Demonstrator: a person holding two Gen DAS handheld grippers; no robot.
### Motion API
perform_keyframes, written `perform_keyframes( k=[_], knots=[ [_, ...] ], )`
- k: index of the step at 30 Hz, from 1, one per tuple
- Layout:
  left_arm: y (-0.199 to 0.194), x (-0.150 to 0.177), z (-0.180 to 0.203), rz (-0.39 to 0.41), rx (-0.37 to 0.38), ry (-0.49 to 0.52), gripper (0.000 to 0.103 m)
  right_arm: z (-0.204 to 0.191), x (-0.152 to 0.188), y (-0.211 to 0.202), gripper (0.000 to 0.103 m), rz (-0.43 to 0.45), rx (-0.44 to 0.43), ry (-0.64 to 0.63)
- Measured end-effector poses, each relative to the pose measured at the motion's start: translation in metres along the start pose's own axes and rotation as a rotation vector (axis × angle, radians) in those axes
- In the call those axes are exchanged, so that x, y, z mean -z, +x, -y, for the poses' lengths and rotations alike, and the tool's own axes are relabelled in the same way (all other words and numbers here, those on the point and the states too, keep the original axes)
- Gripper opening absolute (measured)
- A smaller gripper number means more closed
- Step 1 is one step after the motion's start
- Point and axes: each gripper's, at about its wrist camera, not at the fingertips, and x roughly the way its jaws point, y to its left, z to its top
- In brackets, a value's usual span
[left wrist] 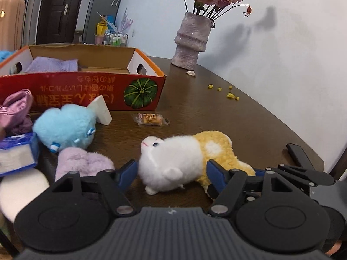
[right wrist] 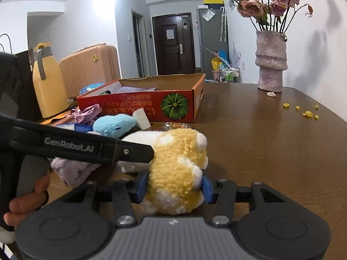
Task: Organize soft objects
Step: 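Carry the plush lamb into the box and open the right gripper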
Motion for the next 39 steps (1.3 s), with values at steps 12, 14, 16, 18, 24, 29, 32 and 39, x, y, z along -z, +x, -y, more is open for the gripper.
perform_keyframes(
  k=[12,14,16,18,24,29,32,39],
  knots=[
    [-0.031,-0.07,-0.018,0.085,0.065,-0.035,0.056,-0.006,-0.079,-0.008,0.045,0.087,-0.051,-0.036],
    [-0.028,-0.102,-0.033,0.072,0.066,-0.058,0.056,-0.008,-0.108,0.006,0.045,0.098,-0.055,-0.06],
    [-0.019,-0.136,-0.049,0.07,0.049,-0.079,0.056,-0.009,-0.139,0.028,0.045,0.109,-0.058,-0.083],
    [-0.001,-0.166,-0.064,0.084,0.021,-0.059,0.06,-0.01,-0.17,0.062,0.045,0.107,-0.059,-0.087],
    [0.1,-0.234,-0.142,-0.034,-0.024,-0.184,0.061,-0.002,-0.227,0.189,0.044,0.003,0.029,-0.039],
    [0.162,-0.247,-0.173,-0.09,-0.139,-0.183,0.065,0.01,-0.242,0.267,0.044,-0.119,0.088,0.025],
    [0.171,-0.243,-0.183,-0.113,-0.13,-0.23,0.068,0.002,-0.241,0.29,0.048,-0.171,0.136,-0.03],
    [0.149,-0.248,-0.181,-0.074,-0.168,-0.183,0.074,-0.006,-0.241,0.293,0.057,-0.214,0.195,-0.101]
  ],
)
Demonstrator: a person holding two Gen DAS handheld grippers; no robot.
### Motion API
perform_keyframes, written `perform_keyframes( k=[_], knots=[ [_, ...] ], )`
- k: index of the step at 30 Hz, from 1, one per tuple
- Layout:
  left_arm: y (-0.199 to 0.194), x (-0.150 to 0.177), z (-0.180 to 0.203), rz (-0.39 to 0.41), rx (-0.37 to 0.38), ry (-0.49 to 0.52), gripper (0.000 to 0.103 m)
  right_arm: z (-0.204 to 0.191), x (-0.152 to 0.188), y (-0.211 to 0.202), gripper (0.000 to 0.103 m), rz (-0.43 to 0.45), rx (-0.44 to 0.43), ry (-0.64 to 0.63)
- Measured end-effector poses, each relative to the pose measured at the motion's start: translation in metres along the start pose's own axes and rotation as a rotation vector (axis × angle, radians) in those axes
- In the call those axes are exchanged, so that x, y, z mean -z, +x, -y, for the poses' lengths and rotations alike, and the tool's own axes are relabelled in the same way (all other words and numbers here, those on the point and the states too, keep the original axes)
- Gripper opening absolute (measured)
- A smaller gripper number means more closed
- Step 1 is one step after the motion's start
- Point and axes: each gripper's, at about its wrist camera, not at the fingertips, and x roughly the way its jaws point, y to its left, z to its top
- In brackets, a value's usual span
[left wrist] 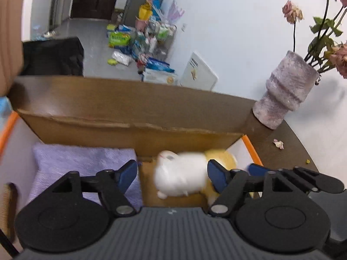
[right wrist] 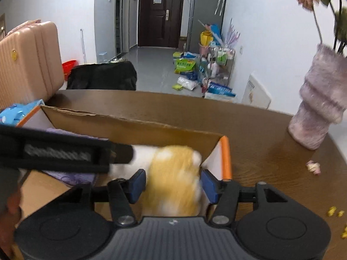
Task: Organize soft objects
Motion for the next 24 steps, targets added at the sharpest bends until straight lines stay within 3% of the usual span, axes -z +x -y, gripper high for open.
perform_keyframes(
  k=[7,13,19,24],
  knots=[
    [-0.099,-0.011,0.008,0.089,-0.054,0.066,0.079,0.017,-0.019,-0.093,0.061,0.098,0.012,-0.01],
    [-0.217,0.001,0.021,0.213,-0.099,0.154,0.093,0.035,-0.023,-0.206,0.077,0.198,-0.014,-0.011],
    [-0.302,0.049,0.034,0.315,-0.107,0.178,0.097,0.026,0.008,-0.278,0.08,0.258,-0.033,0.002],
    [-0.336,0.133,0.028,0.347,-0.074,0.195,0.101,0.0,0.077,-0.321,0.086,0.337,-0.066,-0.017]
  ],
)
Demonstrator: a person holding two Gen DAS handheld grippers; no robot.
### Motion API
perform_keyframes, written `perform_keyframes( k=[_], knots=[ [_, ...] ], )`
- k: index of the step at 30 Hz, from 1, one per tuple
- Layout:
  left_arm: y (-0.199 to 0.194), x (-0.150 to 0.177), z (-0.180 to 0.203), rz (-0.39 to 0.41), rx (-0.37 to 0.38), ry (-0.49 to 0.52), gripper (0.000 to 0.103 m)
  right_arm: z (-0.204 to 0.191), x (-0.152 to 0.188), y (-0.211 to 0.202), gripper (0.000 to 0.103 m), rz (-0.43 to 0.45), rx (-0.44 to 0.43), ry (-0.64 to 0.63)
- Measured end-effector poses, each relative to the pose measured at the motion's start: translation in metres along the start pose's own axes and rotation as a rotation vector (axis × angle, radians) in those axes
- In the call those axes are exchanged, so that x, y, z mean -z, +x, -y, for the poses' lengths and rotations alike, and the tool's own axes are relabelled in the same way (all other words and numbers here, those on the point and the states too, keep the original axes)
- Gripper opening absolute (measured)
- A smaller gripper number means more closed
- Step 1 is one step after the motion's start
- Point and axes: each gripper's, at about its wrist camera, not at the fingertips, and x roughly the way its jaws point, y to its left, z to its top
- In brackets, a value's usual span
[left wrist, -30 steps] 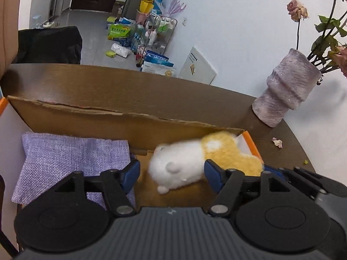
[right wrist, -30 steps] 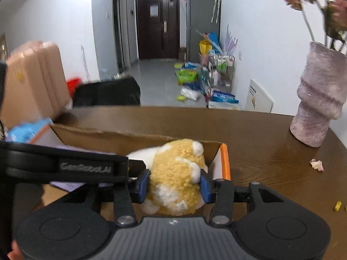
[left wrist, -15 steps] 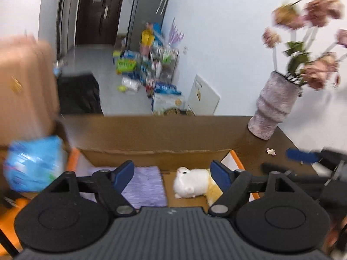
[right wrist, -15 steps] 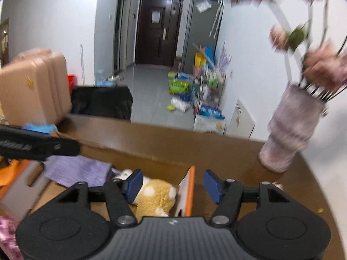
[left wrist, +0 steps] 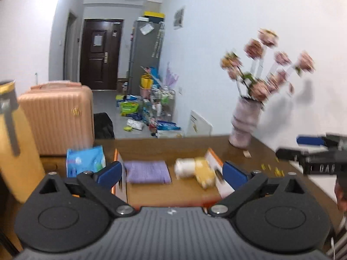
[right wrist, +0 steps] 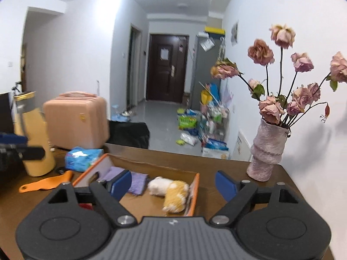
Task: Organize soft objects
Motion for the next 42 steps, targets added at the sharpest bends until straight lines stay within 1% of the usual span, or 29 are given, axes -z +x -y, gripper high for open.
perform_keyframes(
  k=[2,5,7,8,10,12,15,17,18,21,23,26,29,31,33,34,36,38,40,42],
  knots=[
    [-0.022,0.034,0.002,0.017,-0.015,0.031,0.101,-0.013,0.029,-0.024,0.086,0.032,-0.017,0.0],
    [-0.064,0.095,-0.002,0.077,-0.034,0.078,0.102,-0.036,0.077,-0.067,0.087,0.084,-0.051,0.001],
    [-0.089,0.133,-0.004,0.103,-0.058,0.099,0.102,-0.047,0.108,-0.089,0.088,0.109,-0.073,0.004],
    [-0.101,0.15,-0.005,0.107,-0.085,0.1,0.102,-0.054,0.123,-0.098,0.088,0.113,-0.074,0.006],
    [-0.122,0.176,-0.008,0.119,-0.116,0.074,0.103,-0.067,0.152,-0.115,0.089,0.108,-0.073,0.012],
    [-0.141,0.197,-0.012,0.113,-0.142,0.046,0.103,-0.078,0.176,-0.128,0.089,0.11,-0.054,0.015],
    [-0.167,0.223,-0.008,0.116,-0.202,0.06,0.103,-0.095,0.209,-0.145,0.092,0.091,-0.027,0.025],
    [-0.181,0.239,-0.006,0.115,-0.235,0.066,0.103,-0.106,0.227,-0.155,0.092,0.061,-0.043,0.023],
    [-0.188,0.245,-0.007,0.121,-0.23,0.054,0.103,-0.109,0.234,-0.16,0.092,0.053,-0.054,0.033],
    [-0.192,0.252,-0.018,0.1,-0.182,-0.006,0.103,-0.114,0.247,-0.167,0.092,0.016,-0.098,0.097],
    [-0.186,0.253,-0.024,0.081,-0.19,-0.021,0.103,-0.118,0.25,-0.164,0.092,-0.001,-0.122,0.094],
    [-0.172,0.25,-0.035,0.057,-0.209,-0.053,0.103,-0.122,0.244,-0.155,0.091,-0.004,-0.098,0.086],
    [-0.16,0.243,-0.05,0.051,-0.174,-0.122,0.103,-0.122,0.229,-0.138,0.079,-0.015,-0.124,0.115],
    [-0.146,0.236,-0.061,0.045,-0.148,-0.163,0.103,-0.125,0.216,-0.12,0.073,-0.021,-0.153,0.125],
    [-0.13,0.227,-0.073,0.038,-0.125,-0.193,0.103,-0.13,0.202,-0.099,0.066,-0.03,-0.174,0.121],
    [-0.119,0.221,-0.079,0.03,-0.117,-0.204,0.102,-0.134,0.193,-0.086,0.064,-0.029,-0.189,0.116],
    [-0.093,0.206,-0.093,0.021,-0.1,-0.213,0.098,-0.143,0.178,-0.061,0.057,-0.022,-0.218,0.104],
    [-0.065,0.192,-0.105,0.008,-0.076,-0.222,0.09,-0.152,0.163,-0.032,0.053,-0.022,-0.231,0.096],
    [-0.032,0.179,-0.118,-0.026,-0.055,-0.244,0.082,-0.161,0.15,-0.001,0.049,-0.034,-0.242,0.1],
    [-0.006,0.172,-0.129,-0.046,-0.016,-0.268,0.08,-0.169,0.14,0.031,0.043,-0.06,-0.253,0.118]
  ],
)
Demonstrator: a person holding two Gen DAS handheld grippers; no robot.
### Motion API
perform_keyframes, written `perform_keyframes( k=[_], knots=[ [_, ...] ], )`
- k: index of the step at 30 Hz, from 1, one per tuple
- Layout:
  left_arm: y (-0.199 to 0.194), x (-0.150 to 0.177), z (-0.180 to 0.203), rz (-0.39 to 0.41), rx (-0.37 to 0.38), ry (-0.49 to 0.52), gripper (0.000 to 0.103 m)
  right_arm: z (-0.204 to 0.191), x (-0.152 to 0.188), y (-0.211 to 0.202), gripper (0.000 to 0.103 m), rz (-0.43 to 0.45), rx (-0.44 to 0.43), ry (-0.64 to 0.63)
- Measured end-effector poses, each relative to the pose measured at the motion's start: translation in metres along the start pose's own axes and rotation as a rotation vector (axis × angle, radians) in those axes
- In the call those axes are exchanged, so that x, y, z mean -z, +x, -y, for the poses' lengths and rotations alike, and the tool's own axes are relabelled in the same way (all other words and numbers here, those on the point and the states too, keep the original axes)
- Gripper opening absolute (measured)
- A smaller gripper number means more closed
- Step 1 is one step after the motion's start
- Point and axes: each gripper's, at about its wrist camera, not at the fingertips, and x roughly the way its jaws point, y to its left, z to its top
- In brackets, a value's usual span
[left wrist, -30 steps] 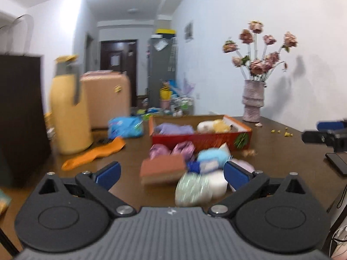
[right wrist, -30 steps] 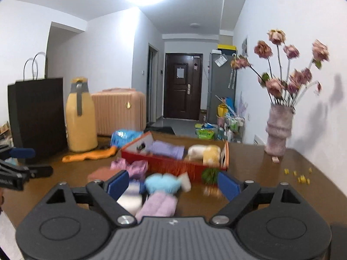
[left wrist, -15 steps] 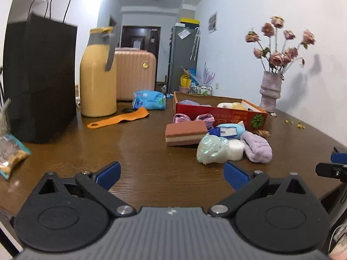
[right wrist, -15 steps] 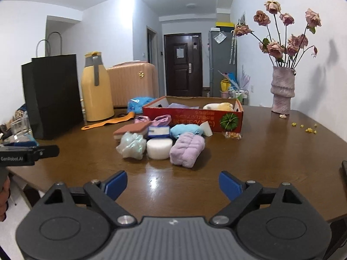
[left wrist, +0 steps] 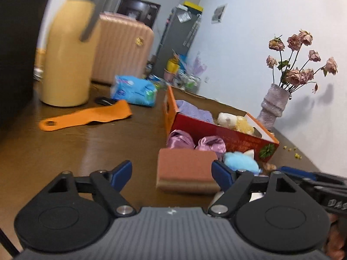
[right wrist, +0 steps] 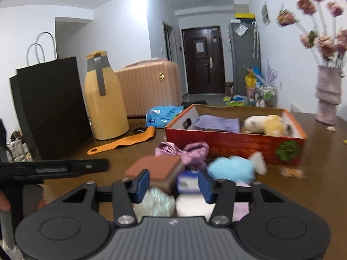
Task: Organize soft objects
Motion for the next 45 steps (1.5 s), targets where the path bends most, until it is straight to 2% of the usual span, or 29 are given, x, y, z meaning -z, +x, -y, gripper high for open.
perform_keyframes(
  k=[2,6,9,10,11,12,13,15,21,25,28,31,36,45],
  knots=[
    [0.03,-0.008,-0.012,-0.05,0.013,-0.04,0.072,0.001,-0.007,0.032,0.039,-0.03,-0.011,0.034],
    [0.067,-0.01,-0.03,-0.137,0.052,-0.123,0.062,0.0,-0.009,0.081,0.036,-0.103,0.006,0.055],
    [0.08,-0.006,-0.041,-0.179,0.112,-0.175,0.059,0.0,-0.005,0.101,0.035,-0.138,0.002,0.068],
    [0.083,-0.005,-0.045,-0.196,0.137,-0.199,0.05,0.0,-0.003,0.105,0.035,-0.142,0.0,0.068],
    [0.086,-0.003,-0.05,-0.219,0.171,-0.237,0.046,0.0,-0.001,0.107,0.035,-0.139,-0.005,0.072],
    [0.087,-0.002,-0.052,-0.214,0.175,-0.253,0.045,-0.001,0.0,0.107,0.034,-0.13,0.0,0.069],
    [0.086,-0.003,-0.052,-0.213,0.169,-0.252,0.045,-0.002,0.0,0.107,0.032,-0.126,0.001,0.061],
    [0.081,-0.003,-0.051,-0.198,0.145,-0.246,0.044,-0.002,0.0,0.105,0.019,-0.125,0.004,0.068],
    [0.03,-0.007,-0.027,-0.114,0.152,-0.23,0.041,-0.008,-0.012,0.063,0.016,-0.051,-0.019,0.052],
    [-0.016,0.0,0.001,-0.059,0.16,-0.192,0.041,-0.011,-0.01,0.014,0.016,0.002,-0.034,0.059],
    [-0.045,0.016,0.023,-0.045,0.166,-0.171,0.041,-0.012,0.003,-0.025,0.016,0.026,-0.03,0.055],
    [-0.065,0.037,0.043,-0.065,0.172,-0.168,0.04,-0.008,0.021,-0.058,0.016,0.024,-0.014,0.074],
    [-0.077,0.061,0.068,-0.106,0.184,-0.141,0.04,0.004,0.045,-0.091,0.016,0.022,0.024,0.096],
    [-0.054,0.106,0.075,-0.249,0.152,-0.145,0.04,0.03,0.091,-0.089,0.019,-0.088,0.047,0.165]
  ],
)
